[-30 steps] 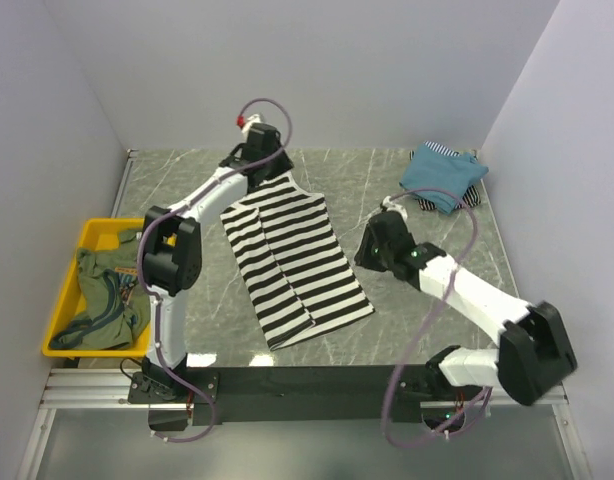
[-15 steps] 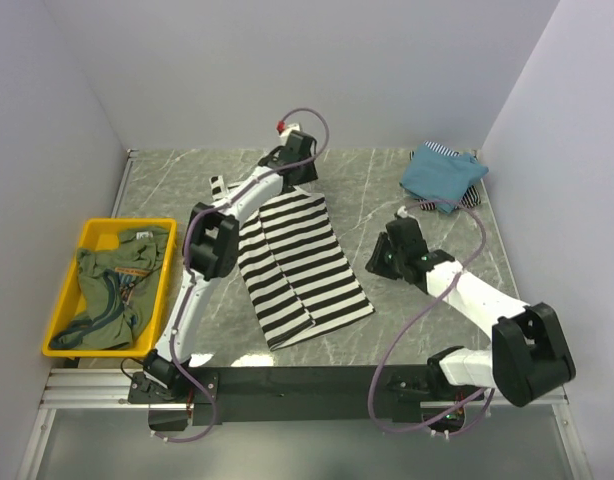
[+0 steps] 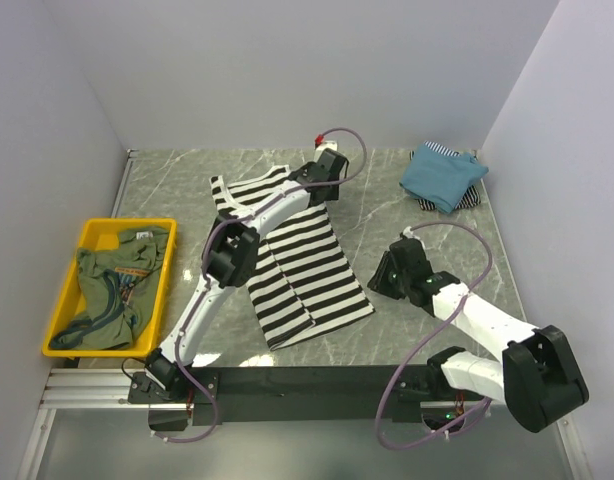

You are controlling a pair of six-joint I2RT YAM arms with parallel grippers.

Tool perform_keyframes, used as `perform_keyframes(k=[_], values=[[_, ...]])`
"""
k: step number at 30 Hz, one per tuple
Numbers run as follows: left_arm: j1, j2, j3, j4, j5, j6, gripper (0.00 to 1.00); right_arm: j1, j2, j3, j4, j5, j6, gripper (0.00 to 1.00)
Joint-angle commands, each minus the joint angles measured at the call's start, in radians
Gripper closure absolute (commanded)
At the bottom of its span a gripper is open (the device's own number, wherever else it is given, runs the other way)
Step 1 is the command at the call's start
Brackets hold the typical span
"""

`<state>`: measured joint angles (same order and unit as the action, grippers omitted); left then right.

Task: Fold and stack the tank tops
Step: Fold the tank top

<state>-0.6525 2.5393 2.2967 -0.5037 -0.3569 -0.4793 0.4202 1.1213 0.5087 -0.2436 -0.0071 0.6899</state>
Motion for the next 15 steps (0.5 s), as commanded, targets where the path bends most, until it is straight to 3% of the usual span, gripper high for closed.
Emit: perform_keyframes(k=[1,15], values=[[-0.007,0.027,0.070,0.019,-0.062,0.047,0.52,0.025,-0.029,-0.013,0.032,0.024,0.026,0.64],[-0.050,0.087,0.089,0.097,-0.180,0.202,0.50,0.111,-0.051,-0.027,0.023,0.053,0.065,0.64]])
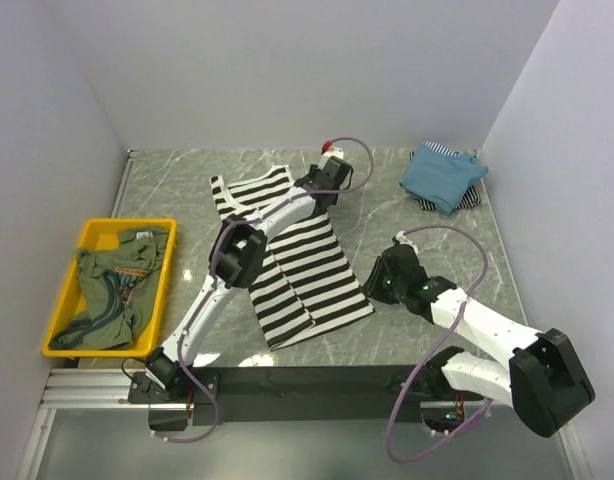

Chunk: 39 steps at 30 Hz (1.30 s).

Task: Fold and stack the tank tops
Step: Fold the tank top

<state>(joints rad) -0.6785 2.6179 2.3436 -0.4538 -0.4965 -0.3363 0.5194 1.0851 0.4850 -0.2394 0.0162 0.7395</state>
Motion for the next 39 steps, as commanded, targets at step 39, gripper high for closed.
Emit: perform_keyframes(k=[39], values=[[-0.049,0.054,0.045,0.083,-0.114,0.168,0.81,0.022,-0.163,-0.086,-0.032,0.034,0.017,0.62]])
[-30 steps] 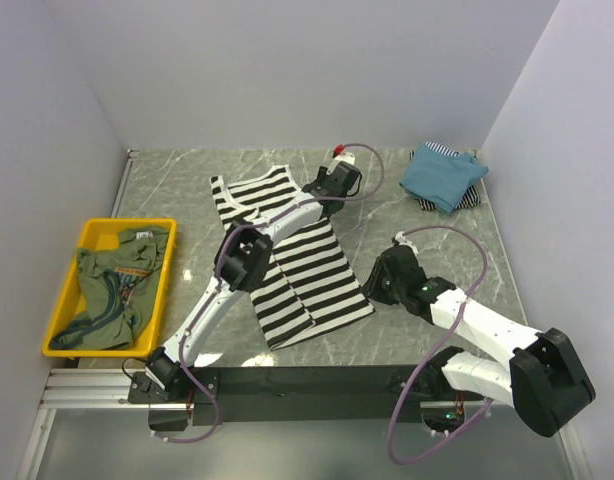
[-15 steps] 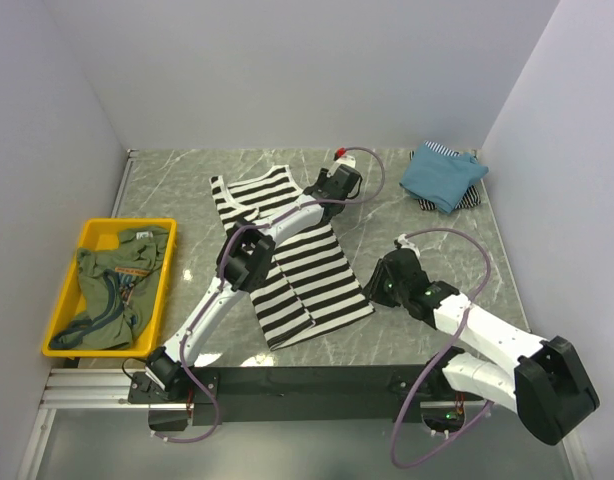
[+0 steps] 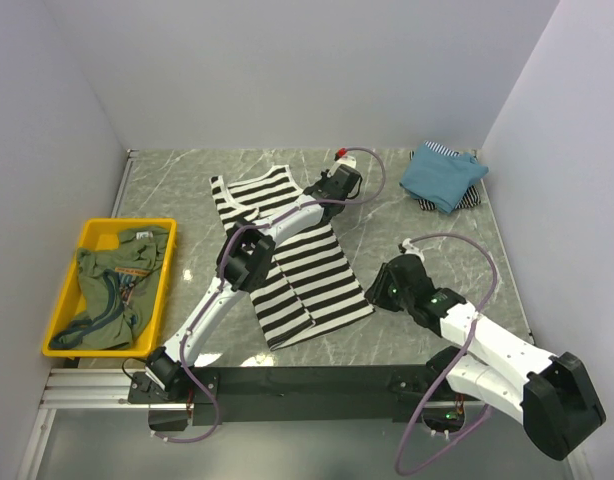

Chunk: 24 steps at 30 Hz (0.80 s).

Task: Fold and stack the tank tops
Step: Fold the tank top

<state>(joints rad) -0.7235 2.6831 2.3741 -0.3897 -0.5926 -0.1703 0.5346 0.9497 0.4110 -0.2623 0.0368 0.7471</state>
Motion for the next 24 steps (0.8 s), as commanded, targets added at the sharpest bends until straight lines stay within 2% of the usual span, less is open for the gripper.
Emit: perform_keyframes(k=[1,5,8,18,24], values=[[-0.004,-0.012,0.008,0.025,-0.019,0.000,0.82,0.008,-0.032,-0.015,-0.011,0.014,0.011,0.61],[-0.004,-0.028,-0.015,0.041,-0.023,-0.011,0.94,0.008,-0.057,-0.043,-0.023,0.015,0.018,0.59],[-0.004,-0.035,-0.022,0.049,-0.027,-0.014,0.99,0.008,-0.075,-0.064,-0.022,0.006,0.027,0.57],[-0.002,-0.084,-0.081,0.092,-0.053,-0.024,1.00,0.030,-0.065,-0.107,0.008,-0.011,0.075,0.55],[-0.002,-0.098,-0.095,0.103,-0.052,-0.028,1.00,0.036,-0.031,-0.087,0.002,0.044,0.080,0.56]])
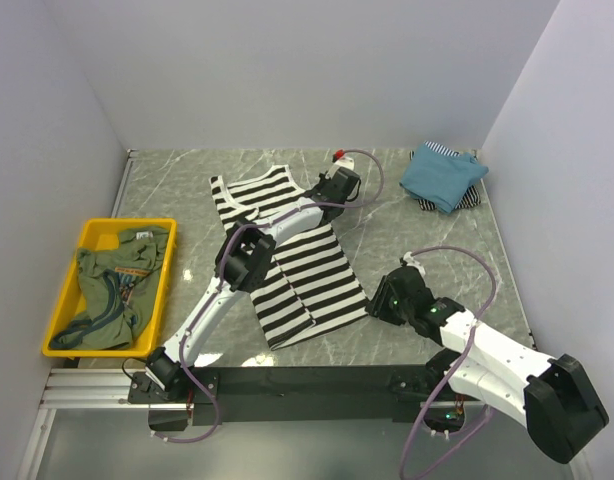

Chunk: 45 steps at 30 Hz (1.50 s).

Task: Fold and stack the tank tops
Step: Fold the tank top

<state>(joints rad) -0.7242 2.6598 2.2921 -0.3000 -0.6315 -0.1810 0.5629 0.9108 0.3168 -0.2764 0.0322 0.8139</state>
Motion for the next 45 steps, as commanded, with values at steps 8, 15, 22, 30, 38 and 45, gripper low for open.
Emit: perform_keyframes(k=[8,15,22,30,38,45], values=[[-0.001,-0.089,-0.031,0.027,-0.007,-0.023,1.00,0.009,0.037,0.027,0.032,0.086,0.019,0.57],[-0.001,-0.107,-0.045,0.044,-0.016,-0.021,1.00,0.015,0.065,0.028,0.054,0.081,0.024,0.81],[0.016,-0.202,-0.135,0.111,0.006,-0.112,1.00,0.041,-0.025,0.048,-0.007,0.129,0.031,1.00],[0.054,-0.305,-0.224,0.153,0.102,-0.235,1.00,0.127,-0.050,0.077,-0.049,0.187,0.073,1.00],[0.100,-0.359,-0.327,0.150,0.174,-0.350,1.00,0.226,-0.041,0.105,-0.070,0.227,0.113,1.00],[0.132,-0.437,-0.468,0.170,0.199,-0.428,1.00,0.310,-0.036,0.134,-0.078,0.227,0.128,1.00]])
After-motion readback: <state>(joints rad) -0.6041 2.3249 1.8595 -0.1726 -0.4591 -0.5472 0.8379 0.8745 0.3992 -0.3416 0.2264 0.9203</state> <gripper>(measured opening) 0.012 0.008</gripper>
